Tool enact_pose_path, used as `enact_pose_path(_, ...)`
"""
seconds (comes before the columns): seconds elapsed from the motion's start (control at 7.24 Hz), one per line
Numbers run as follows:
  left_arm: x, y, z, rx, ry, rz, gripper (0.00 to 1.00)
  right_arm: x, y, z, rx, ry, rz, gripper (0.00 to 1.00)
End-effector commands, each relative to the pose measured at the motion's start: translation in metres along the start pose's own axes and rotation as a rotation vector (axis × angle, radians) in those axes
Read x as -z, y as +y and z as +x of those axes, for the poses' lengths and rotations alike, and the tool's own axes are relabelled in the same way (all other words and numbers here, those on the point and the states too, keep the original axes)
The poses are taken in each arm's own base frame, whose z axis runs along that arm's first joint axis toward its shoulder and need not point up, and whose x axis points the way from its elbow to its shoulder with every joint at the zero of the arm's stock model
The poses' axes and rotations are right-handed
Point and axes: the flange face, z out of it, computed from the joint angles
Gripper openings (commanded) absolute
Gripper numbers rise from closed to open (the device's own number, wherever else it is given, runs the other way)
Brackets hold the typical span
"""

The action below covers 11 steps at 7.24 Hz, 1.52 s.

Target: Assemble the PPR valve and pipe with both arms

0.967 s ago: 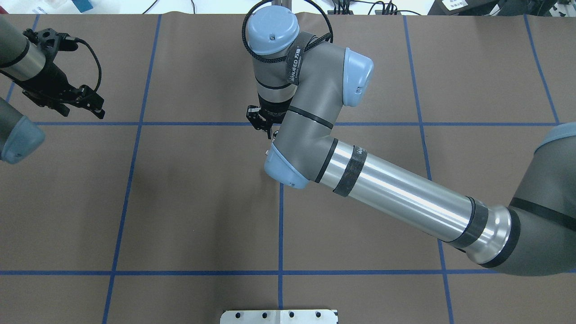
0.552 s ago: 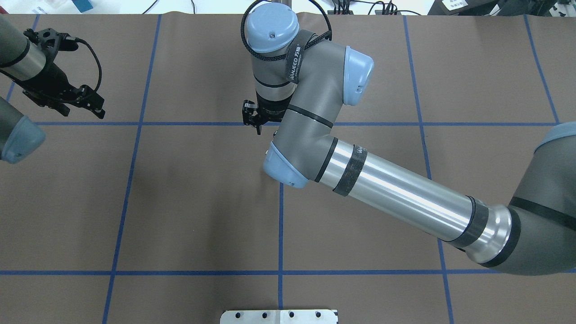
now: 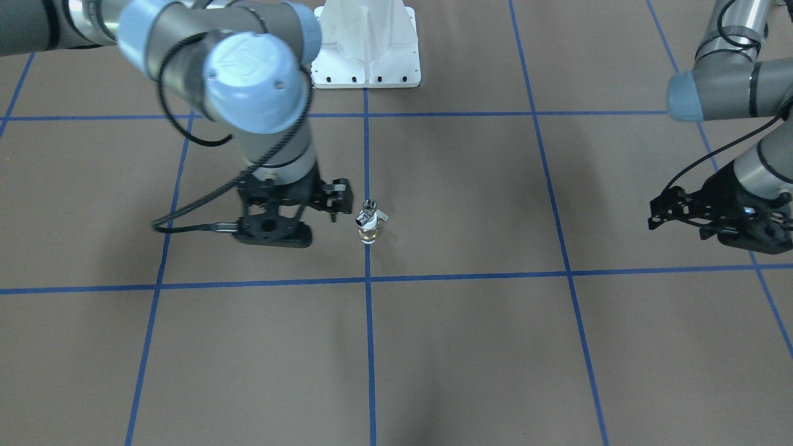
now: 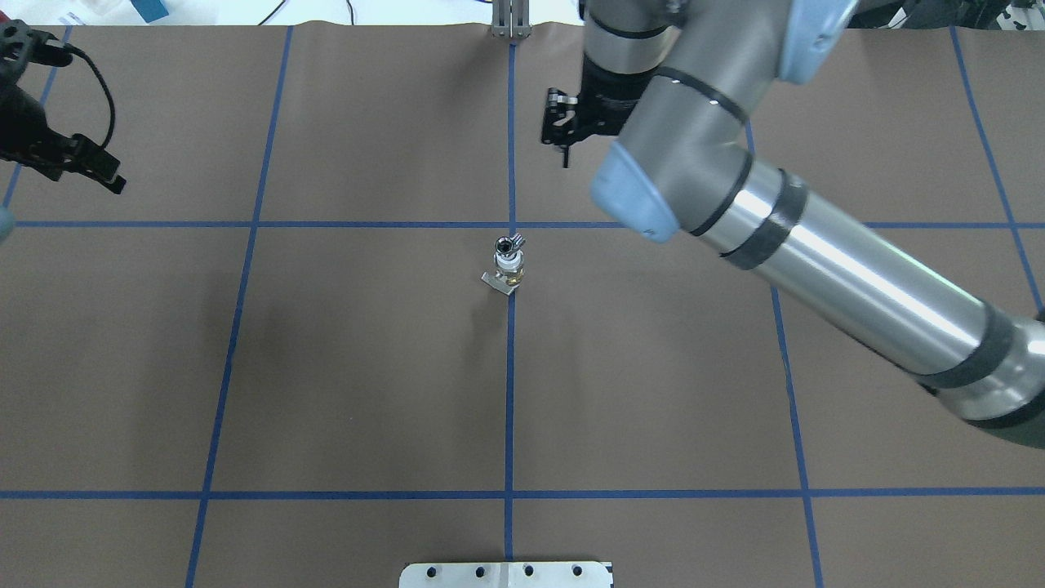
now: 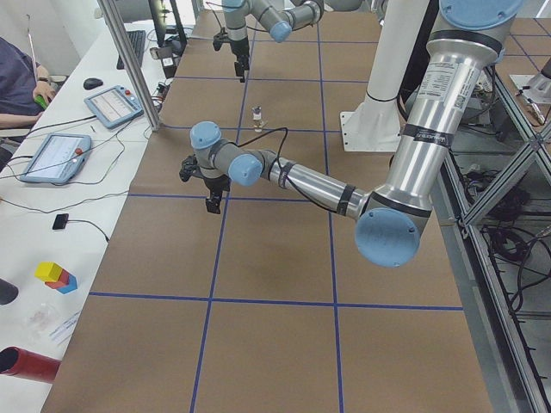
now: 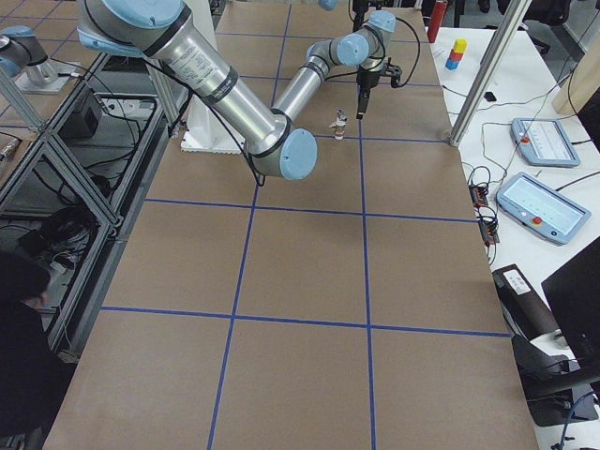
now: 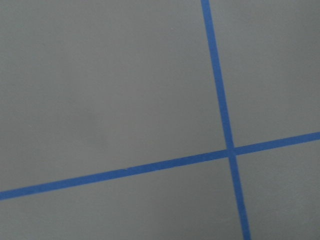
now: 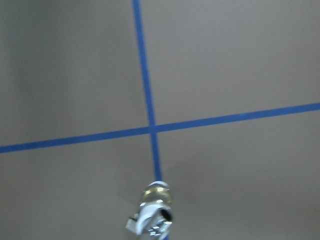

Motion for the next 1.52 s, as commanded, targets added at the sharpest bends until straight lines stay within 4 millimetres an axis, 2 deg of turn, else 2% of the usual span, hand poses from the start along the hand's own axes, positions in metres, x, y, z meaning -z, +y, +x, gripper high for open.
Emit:
enact_pose_path(0.0, 0.014, 0.016, -0.1, -0.053, -0.038, -0.001, 1.0, -0.016, -0.039, 0.239, 0.225, 0.102, -0.016, 0.99)
enact_pose_path(0.14, 0.021, 0.022, -0.134, -0.006, -0.051, 0.002, 1.0, -0.022, -0.045, 0.348, 0.284, 0.092, -0.027, 0.99)
enact_pose_path(0.28, 0.027, 0.041, -0.163, 0.043, -0.057, 0.006, 1.0, -0.031, -0.039, 0.449, 0.309, 0.003, -0.032, 0.99)
enact_pose_path(0.41, 0.042, 0.079, -0.204, 0.067, -0.009, 0.036, 1.0, -0.042, -0.024, 0.515, 0.265, -0.011, -0.023, 0.99)
enact_pose_path(0.55, 0.057, 0.085, -0.217, -0.014, -0.013, 0.069, 1.0, -0.048, -0.02, 0.53, 0.248, -0.004, -0.029, 0.99)
enact_pose_path(0.69, 0.063, 0.092, -0.227, -0.009, -0.018, 0.077, 1.0, -0.074, -0.008, 0.557, 0.214, 0.012, -0.076, 0.99)
enact_pose_path(0.83, 0.046, 0.113, -0.237, 0.014, -0.019, 0.049, 1.0, -0.084, -0.005, 0.578, 0.213, 0.009, -0.062, 0.99)
enact_pose_path(0.97, 0.042, 0.117, -0.24, 0.001, -0.021, 0.061, 1.0, -0.1, 0.015, 0.602, 0.202, 0.007, -0.054, 0.99)
enact_pose_path(1.24, 0.047, 0.112, -0.24, -0.004, -0.053, 0.075, 1.0, -0.098, 0.033, 0.636, 0.16, 0.003, -0.026, 0.99)
enact_pose_path(1.38, 0.056, 0.106, -0.239, 0.019, -0.135, 0.084, 1.0, -0.096, 0.037, 0.645, 0.145, 0.003, -0.021, 0.99)
